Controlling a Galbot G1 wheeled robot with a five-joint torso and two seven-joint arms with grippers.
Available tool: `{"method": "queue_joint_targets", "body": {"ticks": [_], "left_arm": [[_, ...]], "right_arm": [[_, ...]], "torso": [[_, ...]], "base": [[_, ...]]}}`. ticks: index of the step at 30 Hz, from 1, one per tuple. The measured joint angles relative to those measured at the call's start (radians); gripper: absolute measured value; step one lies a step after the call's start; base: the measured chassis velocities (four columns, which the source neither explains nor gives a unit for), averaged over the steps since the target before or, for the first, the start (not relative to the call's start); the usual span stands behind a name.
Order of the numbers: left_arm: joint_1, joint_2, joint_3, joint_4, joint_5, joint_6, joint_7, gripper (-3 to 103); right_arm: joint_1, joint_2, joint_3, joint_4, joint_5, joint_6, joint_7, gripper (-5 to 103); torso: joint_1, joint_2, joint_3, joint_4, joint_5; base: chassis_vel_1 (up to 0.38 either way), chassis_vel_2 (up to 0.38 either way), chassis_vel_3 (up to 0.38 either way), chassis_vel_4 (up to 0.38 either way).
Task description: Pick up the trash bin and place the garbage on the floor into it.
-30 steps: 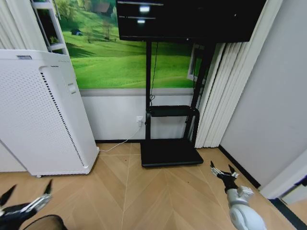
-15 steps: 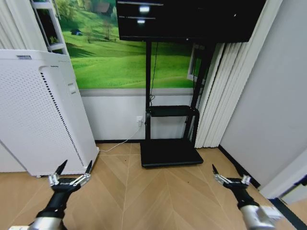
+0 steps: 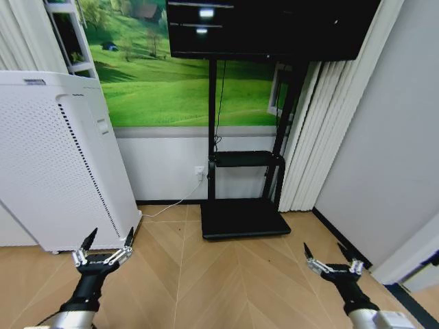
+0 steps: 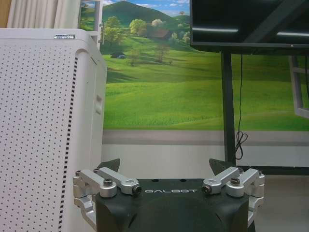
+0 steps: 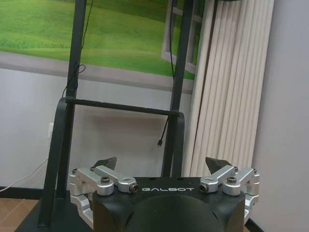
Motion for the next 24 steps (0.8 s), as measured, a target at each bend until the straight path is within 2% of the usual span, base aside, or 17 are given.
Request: {"method": "queue_joint_targets", "body": {"ticks": [6, 24], "left_arm": [[0.023, -0.012, 0.002, 0.006, 0.000, -0.023, 0.002, 100], [0.028, -0.012, -0.001, 0.008, 0.001, -0.025, 0.002, 100]], "right_arm": [[0.024, 0.003, -0.041, 0.000, -0.028, -0.002, 0.016, 100], [0.036, -0.001, -0.048, 0.001, -0.023, -0.017, 0.024, 100]], "torso": [[0.000, 0.000, 0.000, 0.0000, 0.0000], [0.000, 0.000, 0.000, -0.0001, 0.0000]], "base": [[0.000, 0.000, 0.000, 0.000], [0.000, 0.000, 0.000, 0.000]]}}
